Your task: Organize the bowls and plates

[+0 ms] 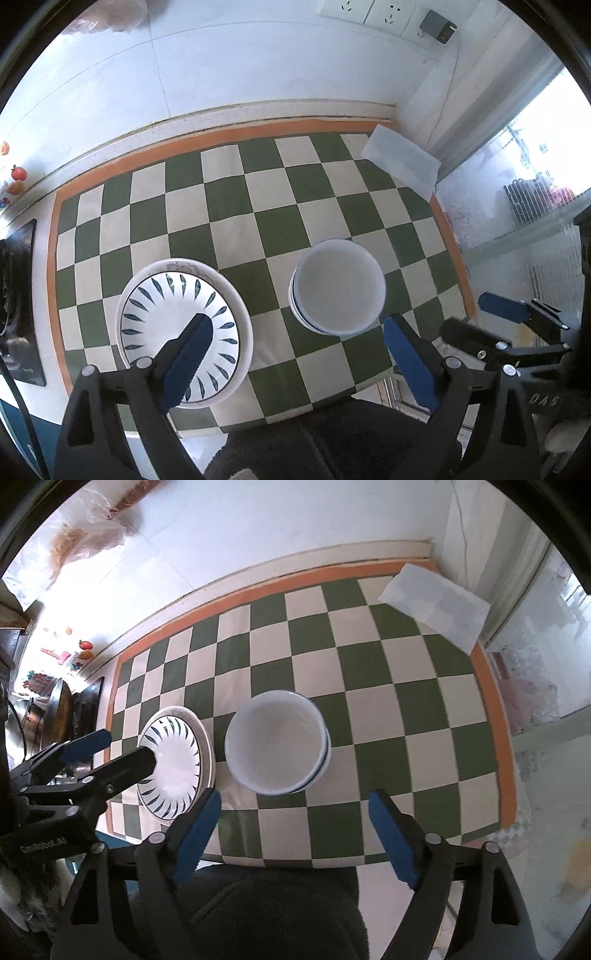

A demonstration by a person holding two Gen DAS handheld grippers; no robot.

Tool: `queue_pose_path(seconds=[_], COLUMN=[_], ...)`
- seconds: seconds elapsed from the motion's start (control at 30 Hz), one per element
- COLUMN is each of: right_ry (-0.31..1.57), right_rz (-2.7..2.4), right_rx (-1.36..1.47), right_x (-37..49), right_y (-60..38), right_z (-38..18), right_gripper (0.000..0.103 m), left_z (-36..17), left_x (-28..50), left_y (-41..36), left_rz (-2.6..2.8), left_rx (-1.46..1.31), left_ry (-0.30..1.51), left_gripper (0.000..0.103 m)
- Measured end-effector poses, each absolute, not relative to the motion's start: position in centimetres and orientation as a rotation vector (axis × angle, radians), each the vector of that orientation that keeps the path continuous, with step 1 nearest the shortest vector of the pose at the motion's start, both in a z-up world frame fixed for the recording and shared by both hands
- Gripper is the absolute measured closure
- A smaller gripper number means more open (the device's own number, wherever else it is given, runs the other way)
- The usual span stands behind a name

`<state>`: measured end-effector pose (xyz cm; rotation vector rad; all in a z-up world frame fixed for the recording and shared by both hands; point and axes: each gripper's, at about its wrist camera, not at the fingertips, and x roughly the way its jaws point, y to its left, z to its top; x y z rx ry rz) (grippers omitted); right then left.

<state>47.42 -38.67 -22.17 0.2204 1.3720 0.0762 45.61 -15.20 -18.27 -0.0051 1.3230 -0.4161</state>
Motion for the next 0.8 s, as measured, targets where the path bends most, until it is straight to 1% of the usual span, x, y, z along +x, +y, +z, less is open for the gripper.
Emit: queue_pose_path(seconds=[0.2,0.47,0.67,0.8], right_ry=[1.317,1.282,1.274,1.24], right_rz=[0.054,0.055,0.066,0.093], right_rx=[0.224,0.247,0.272,0.284], right_x=[46.3,45.6,46.2,47.0], right_y=[-39.1,-39.0,-39.5,-40.3], right_z=[-19.5,-17.8,-18.6,-20.2], right_gripper=[0.013,0.012,0.012,0.012], left_z=[-16.4,-15.2,-16.9,-19.9], left_x=[44.7,44.3,45.6,47.7], left_y=[-14.8,-15.1,-15.0,-14.9], left_rz=[-0.418,-0.432,-0.417,-0.416], left_rx=[-0.011,-0.021,-0.063,-0.151], left_ry=[1.284,1.264,1.305,1.383], left_gripper=[0.008,0.008,0.008,0.008])
